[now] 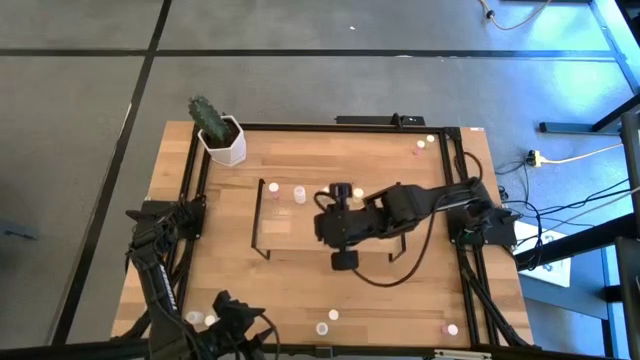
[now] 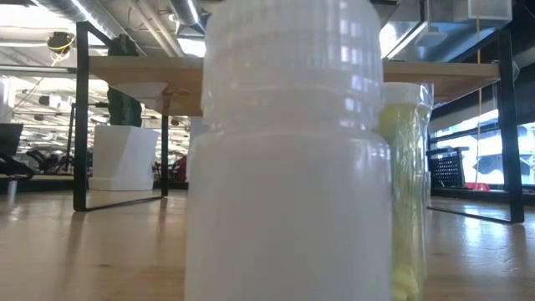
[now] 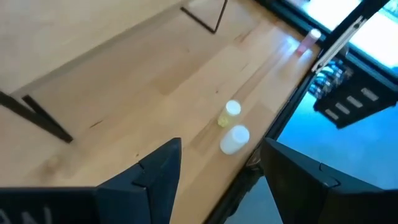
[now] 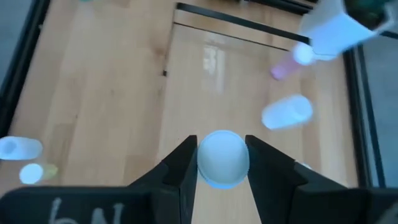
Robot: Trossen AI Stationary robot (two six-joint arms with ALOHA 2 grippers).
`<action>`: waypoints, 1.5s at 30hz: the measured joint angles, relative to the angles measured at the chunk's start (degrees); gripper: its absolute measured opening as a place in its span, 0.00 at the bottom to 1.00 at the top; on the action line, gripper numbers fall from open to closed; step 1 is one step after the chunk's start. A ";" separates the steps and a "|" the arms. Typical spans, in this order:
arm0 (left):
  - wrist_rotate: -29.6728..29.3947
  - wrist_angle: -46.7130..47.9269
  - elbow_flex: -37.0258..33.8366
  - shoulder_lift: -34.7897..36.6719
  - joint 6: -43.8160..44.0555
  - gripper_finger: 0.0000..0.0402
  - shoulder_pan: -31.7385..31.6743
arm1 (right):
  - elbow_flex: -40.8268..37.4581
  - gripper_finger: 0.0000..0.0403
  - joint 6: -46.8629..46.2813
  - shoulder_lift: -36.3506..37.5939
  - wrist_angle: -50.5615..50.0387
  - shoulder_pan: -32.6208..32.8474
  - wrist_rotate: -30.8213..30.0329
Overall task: Pick and place medicine bottles onto shelf by color
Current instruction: Put the top blue pill bottle on the shelf aligned with the other blue pill bottle
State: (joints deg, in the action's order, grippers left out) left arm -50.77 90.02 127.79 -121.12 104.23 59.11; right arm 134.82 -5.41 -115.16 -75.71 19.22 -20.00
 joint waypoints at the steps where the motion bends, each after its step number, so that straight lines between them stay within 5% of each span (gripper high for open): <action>1: -0.98 -0.01 0.00 0.00 -0.03 0.53 0.00 | 0.00 0.30 -0.39 0.52 -0.46 0.00 -0.02; 14: -3.78 0.00 0.00 0.00 -4.60 0.53 -2.40 | -4.99 0.30 -4.43 1.94 -5.40 0.44 -1.53; 23: -3.80 0.00 0.00 0.02 -5.87 0.53 -2.86 | -5.20 0.30 -10.02 3.68 -13.00 2.55 -7.95; 34: -3.73 0.00 0.00 0.02 -5.89 0.53 -2.97 | -10.59 0.30 -15.32 11.18 -13.78 4.35 -9.28; 45: -3.78 0.00 0.00 0.02 -5.97 0.53 -3.43 | -30.15 0.30 -10.91 21.32 16.35 4.85 -6.45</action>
State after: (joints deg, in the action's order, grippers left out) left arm -54.54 90.02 127.79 -121.10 98.26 55.68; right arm 104.67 -16.32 -93.84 -59.36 24.08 -26.44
